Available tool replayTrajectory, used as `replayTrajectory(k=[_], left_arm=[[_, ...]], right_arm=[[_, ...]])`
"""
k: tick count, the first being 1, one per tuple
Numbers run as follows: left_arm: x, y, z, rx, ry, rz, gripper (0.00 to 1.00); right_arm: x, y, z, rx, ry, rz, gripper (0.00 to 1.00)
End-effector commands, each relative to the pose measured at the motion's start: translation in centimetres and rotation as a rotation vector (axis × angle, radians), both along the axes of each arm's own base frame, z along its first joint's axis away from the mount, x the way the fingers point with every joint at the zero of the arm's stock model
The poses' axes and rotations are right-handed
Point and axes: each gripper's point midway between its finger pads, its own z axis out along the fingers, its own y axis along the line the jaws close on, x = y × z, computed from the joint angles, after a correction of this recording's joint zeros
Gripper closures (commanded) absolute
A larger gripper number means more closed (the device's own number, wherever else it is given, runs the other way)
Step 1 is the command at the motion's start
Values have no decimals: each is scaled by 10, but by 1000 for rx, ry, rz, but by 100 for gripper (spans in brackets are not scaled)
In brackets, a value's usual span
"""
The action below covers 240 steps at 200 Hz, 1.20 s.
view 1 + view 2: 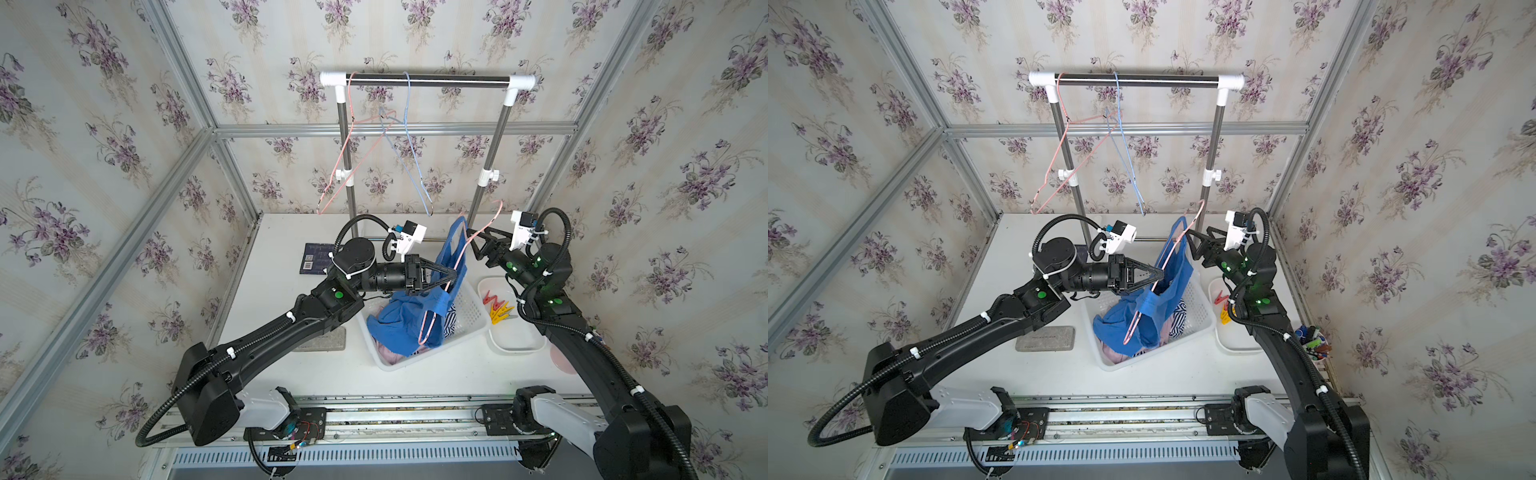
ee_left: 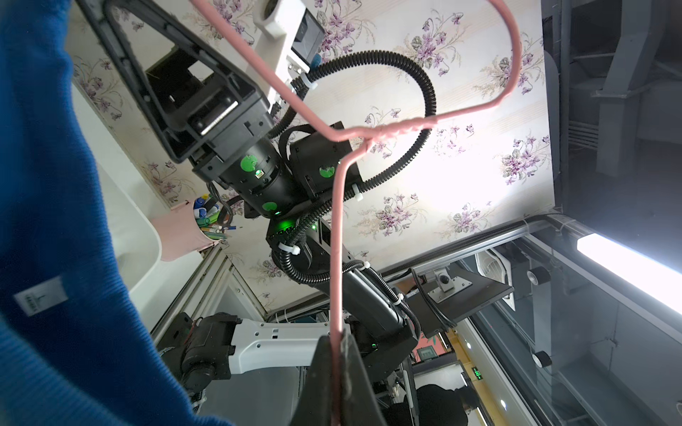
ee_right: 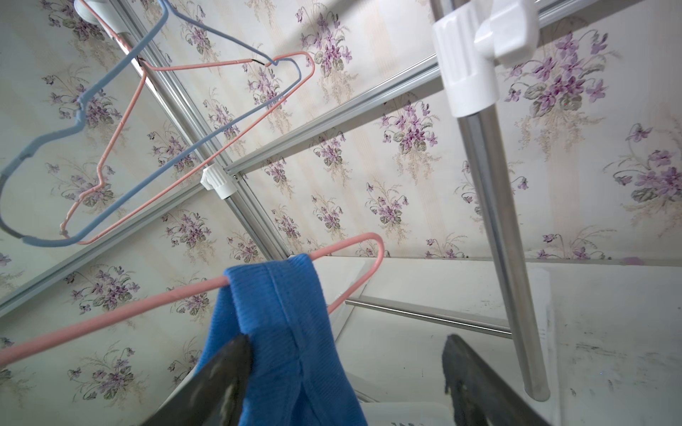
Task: Remove the clothespins securing tank tops to the hanger
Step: Pick up the hanger from the basket, then remove the tank top from the hanger.
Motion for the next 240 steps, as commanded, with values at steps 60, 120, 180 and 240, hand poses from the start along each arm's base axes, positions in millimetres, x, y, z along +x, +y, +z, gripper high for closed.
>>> replayTrajectory(k=[60,120,180,240], left_arm=[[-3,5,15,-66,-57,-2,100],[-6,9,18,-77,-67,-2,100],[6,6,-15,-14,-5,21,100],[-4,2,-33,12,33,-62,100]], right_arm=[[-6,34,1,-16,-3,100,21],[10,25,1,2,12,23,59],[20,6,9,27,17,-74,100],[55,-13,12,-37,79,-165,100]])
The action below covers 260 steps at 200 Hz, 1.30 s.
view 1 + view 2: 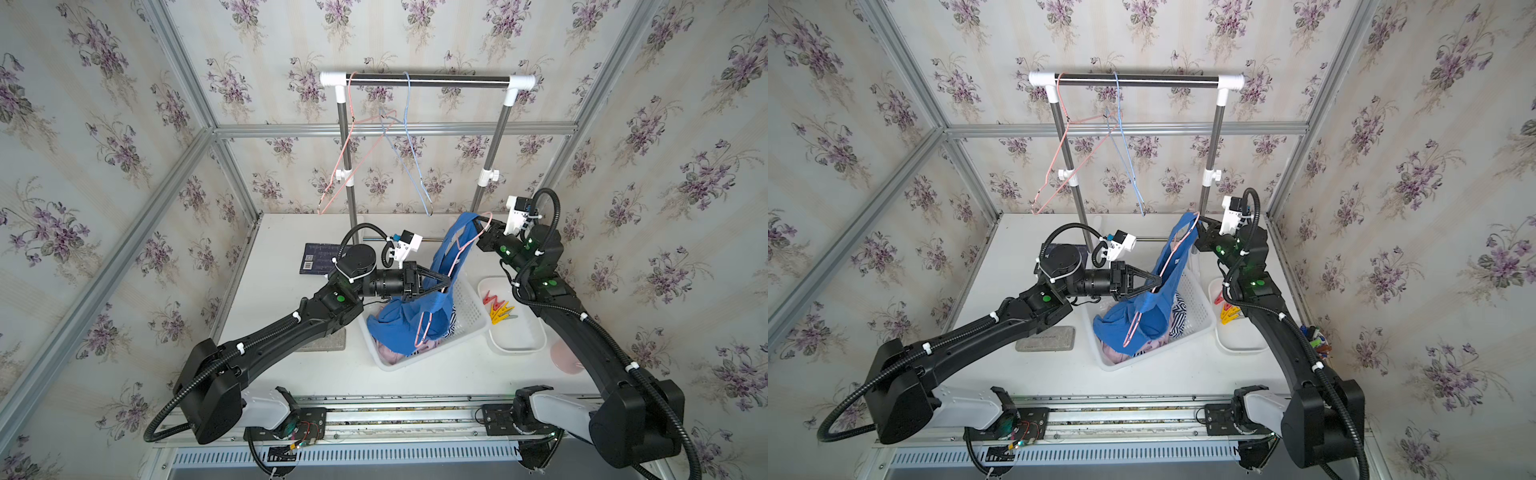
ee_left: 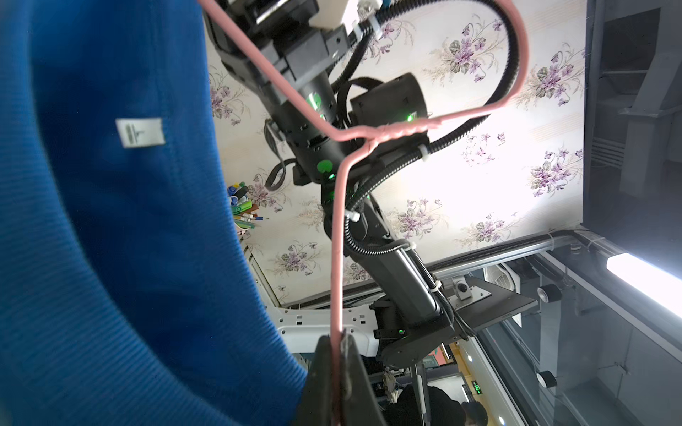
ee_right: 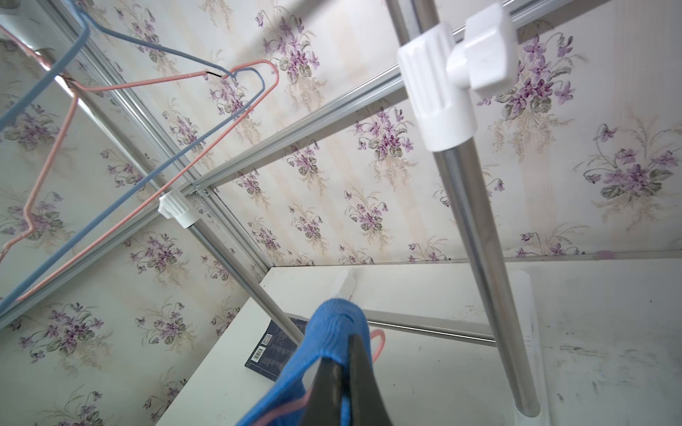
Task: Remove the clothespins securing tank tops to the hanger
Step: Remove the tank top from the hanger.
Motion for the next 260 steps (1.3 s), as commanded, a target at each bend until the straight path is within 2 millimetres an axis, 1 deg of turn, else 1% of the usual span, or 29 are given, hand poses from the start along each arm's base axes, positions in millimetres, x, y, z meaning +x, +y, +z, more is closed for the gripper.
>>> replayTrajectory(k=[1,44,58,96,111,121,137,171,191,193,205,207,210,225,241,260], left_arm=[[-10,1,11,-47,-23,-53,100],[-21,8,31,-98,-53,-80,100],[-24,11,37,-108,-65,-84,100],[-29,15,47,-124,-81,-99,100],[-27,17,51,-132,-89,-88,100],[-25,18,56,-145,-98,-80,100],[-22,20,67,-165,-111,-72,100],[-2,28,96,-199,-129,-26,100],[8,23,107,-197,-135,-29,100],[9,22,108,-197,-138,-30,100],[11,20,115,-206,-151,-28,100],[18,15,108,-193,-137,-25,100],[22,13,105,-189,-132,-22,100],[29,7,105,-188,-144,-10,100],[35,2,105,-188,-144,-12,100],[41,0,107,-203,-148,-3,100]], right_arm=[[12,-6,-1,-40,17,-41,100],[36,-11,-14,-52,68,-52,100],[43,-17,-21,-57,84,-66,100],[51,-30,-34,-45,115,-78,100],[50,-28,-42,-50,130,-61,100],[45,-24,-47,-38,133,-37,100],[38,-25,-57,-28,147,-37,100],[20,-29,-75,-6,152,-55,100],[3,-25,-79,39,125,-24,100],[1,-24,-76,43,115,-22,100],[-12,-21,-76,56,92,-9,100],[-14,-21,-76,57,88,-6,100],[-18,-19,-75,56,77,0,100],[-39,-9,-69,45,30,29,100],[-63,10,-64,23,-9,84,100],[-88,28,-67,7,-18,146,100]])
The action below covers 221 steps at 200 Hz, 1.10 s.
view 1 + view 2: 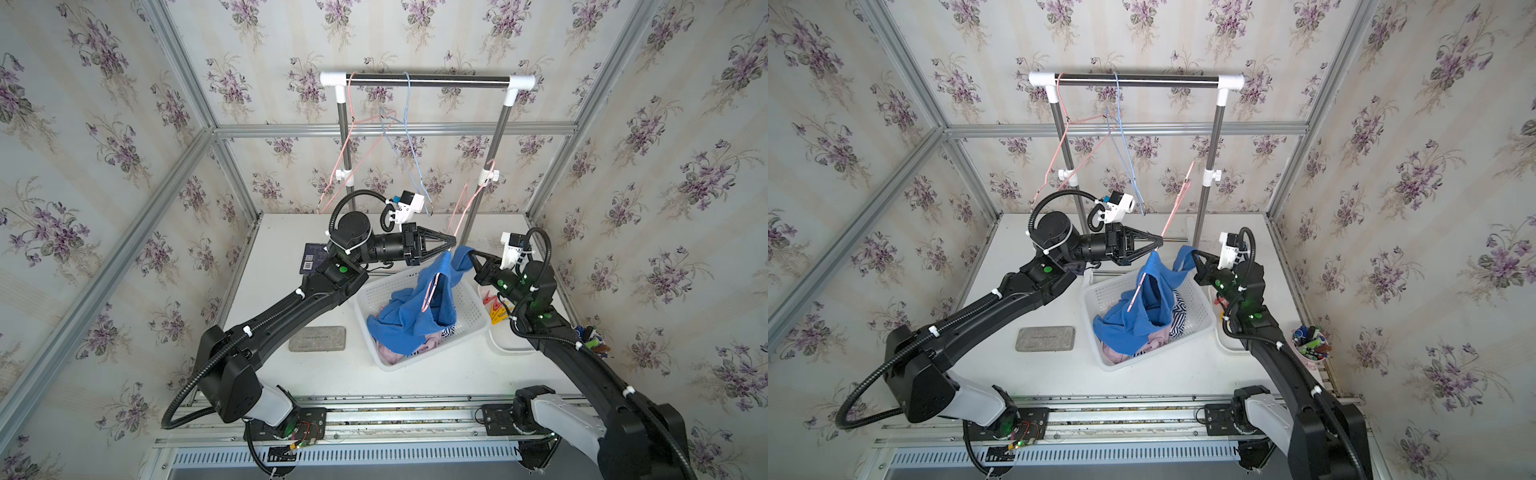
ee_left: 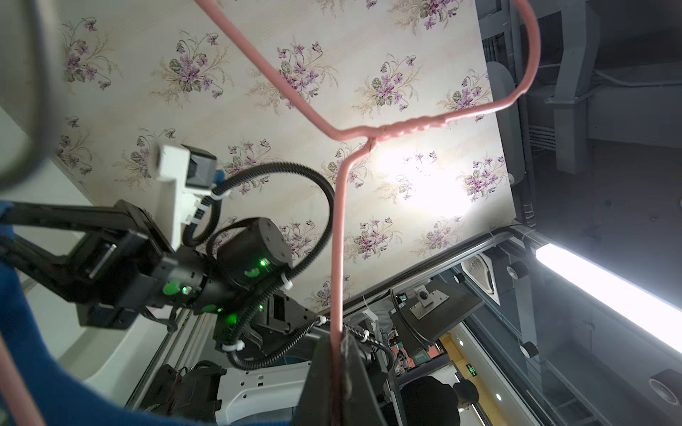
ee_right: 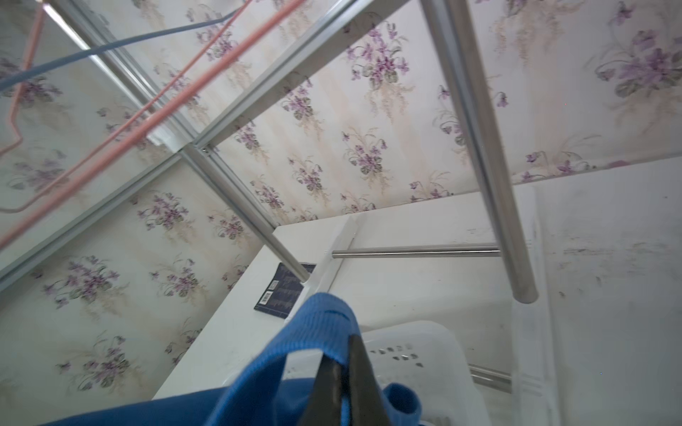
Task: Remove the clothespins securing tank tops to the hanger
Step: Remove the tank top from the hanger.
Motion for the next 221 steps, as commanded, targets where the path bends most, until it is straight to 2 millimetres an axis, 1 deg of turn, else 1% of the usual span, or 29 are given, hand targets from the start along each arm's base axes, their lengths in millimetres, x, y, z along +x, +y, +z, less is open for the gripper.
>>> replayTrajectory(k=[1,12,24,44,56,74,78,90,98,108,114,120,127,136,149,169,188,205,221], left_arm=[[0,1,15,-49,-39,-1,100],[4,0,14,-51,-41,16,100],[7,1,13,-54,-47,42,100],[12,-2,10,-61,-51,76,100],[15,-6,8,-62,-52,91,100],[15,-11,7,-84,-72,116,100],[15,-12,8,-90,-79,126,100],[17,-14,5,-97,-107,162,100],[19,-15,2,-93,-133,191,100],[21,-17,-3,-82,-164,231,100],[22,-18,-6,-74,-183,254,100],[24,-18,-10,-66,-199,280,100],[27,-18,-14,-56,-210,306,100],[31,-17,-17,-47,-223,334,100],[37,-16,-21,-29,-238,374,100],[48,-20,-29,44,-248,402,100],[52,-24,-27,49,-254,402,100],[54,-28,-24,35,-237,379,100],[54,-32,-23,21,-216,354,100]], right_arm=[[-22,15,9,-11,-69,50,100],[-33,22,2,-8,-65,76,100],[-40,22,-13,5,-33,76,100],[-44,26,-44,18,44,105,100],[-46,29,-60,18,88,126,100],[-46,29,-81,23,140,121,100],[-46,28,-86,26,155,116,97],[-48,30,-98,36,186,128,81],[-49,31,-102,34,201,133,72],[-49,27,-106,25,220,110,62],[-49,24,-105,21,222,92,57],[-50,20,-103,16,219,72,49],[-51,15,-101,8,219,46,41],[-54,9,-94,-3,210,16,35],[-62,2,-84,-22,199,1,30],[-78,3,-59,-7,156,56,27],[-96,16,-28,22,56,171,25],[-114,27,3,72,-79,285,24],[-122,36,20,106,-142,370,23]])
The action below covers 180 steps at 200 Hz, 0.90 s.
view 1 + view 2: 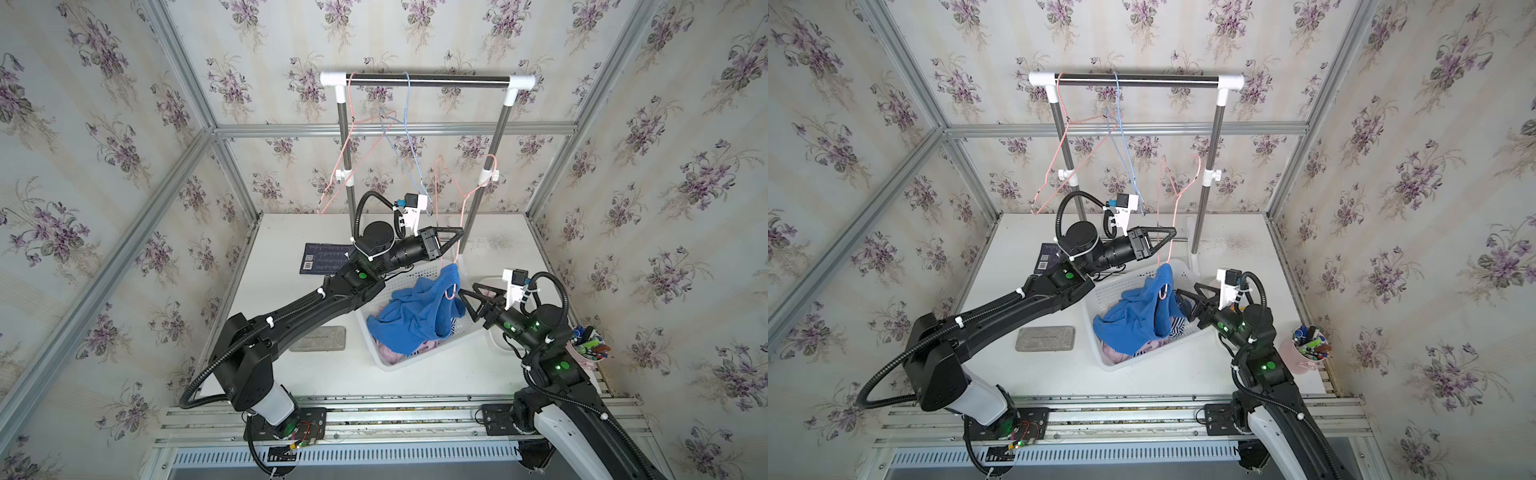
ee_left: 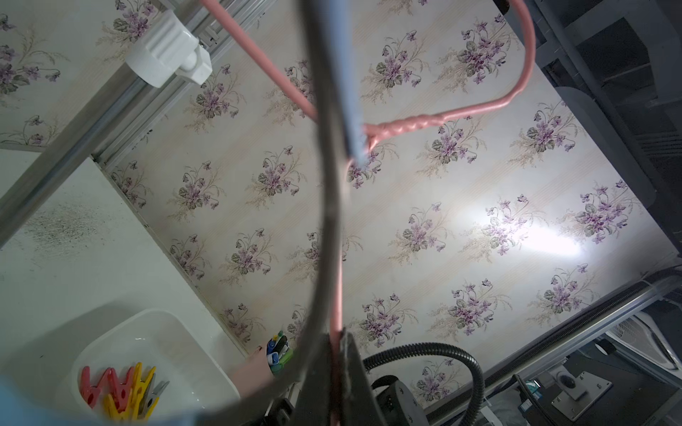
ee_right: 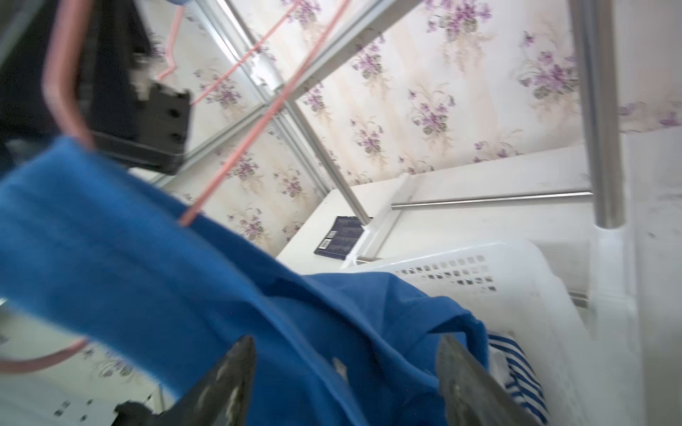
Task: Remove the clothespins securing tank tops to the hanger
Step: Remove the tank top from the hanger.
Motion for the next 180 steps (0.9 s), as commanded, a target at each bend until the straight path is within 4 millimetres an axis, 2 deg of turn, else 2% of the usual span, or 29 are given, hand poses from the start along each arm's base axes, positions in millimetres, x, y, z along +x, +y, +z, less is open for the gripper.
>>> replayTrajectory(k=[1,19,38,58,87,111,138,158,180], left_arm=[[1,-3,8,-26,-12,-18,100],[4,-4,7,-34,11,-26,100],[4,-5,7,-38,26,-48,100],[4,-6,8,-41,36,-65,100],[5,-5,7,-41,43,-66,100],[5,-6,10,-46,38,-78,100],[3,-5,16,-43,28,-86,100],[3,-6,18,-41,26,-84,100],[5,-7,18,-42,32,-84,100]], right_arm=[[-22,20,31,59,-120,186,23],[-34,33,44,86,-162,310,23],[-42,34,48,67,-214,342,20],[-36,34,46,24,-217,322,19],[-31,37,56,30,-241,329,18],[-12,33,47,-23,-200,250,22],[4,29,47,-46,-185,188,26],[8,31,44,-71,-185,189,31],[8,35,43,-93,-190,211,41]])
